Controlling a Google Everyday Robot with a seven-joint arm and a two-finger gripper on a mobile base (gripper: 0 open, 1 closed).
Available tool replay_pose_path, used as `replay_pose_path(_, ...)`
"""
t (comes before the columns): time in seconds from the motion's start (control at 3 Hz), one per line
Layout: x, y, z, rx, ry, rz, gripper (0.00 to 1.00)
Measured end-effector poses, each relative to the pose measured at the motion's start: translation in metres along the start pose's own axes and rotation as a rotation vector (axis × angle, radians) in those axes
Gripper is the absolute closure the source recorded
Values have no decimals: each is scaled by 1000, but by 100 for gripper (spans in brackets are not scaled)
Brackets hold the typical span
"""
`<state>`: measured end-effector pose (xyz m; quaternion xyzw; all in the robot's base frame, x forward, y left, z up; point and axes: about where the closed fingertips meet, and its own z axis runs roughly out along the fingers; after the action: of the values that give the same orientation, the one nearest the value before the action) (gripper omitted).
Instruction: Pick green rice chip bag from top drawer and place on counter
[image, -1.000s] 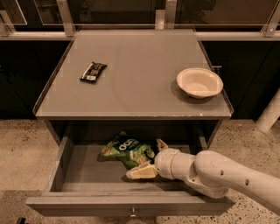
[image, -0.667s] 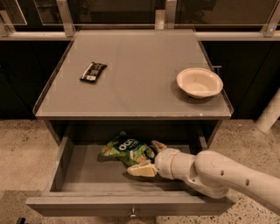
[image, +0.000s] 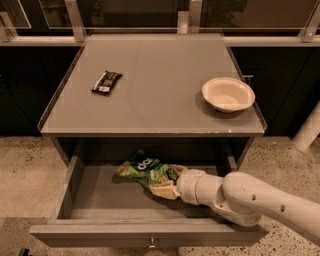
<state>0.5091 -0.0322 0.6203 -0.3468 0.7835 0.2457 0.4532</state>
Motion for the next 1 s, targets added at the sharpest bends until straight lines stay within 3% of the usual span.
replay_pose_path(0.33, 0, 0, 0, 0, 0, 0, 89)
replay_pose_path(0.67, 0, 2, -1, -8, 0, 2, 100)
replay_pose_path(1.0, -4, 12, -32, -33, 10, 33, 100)
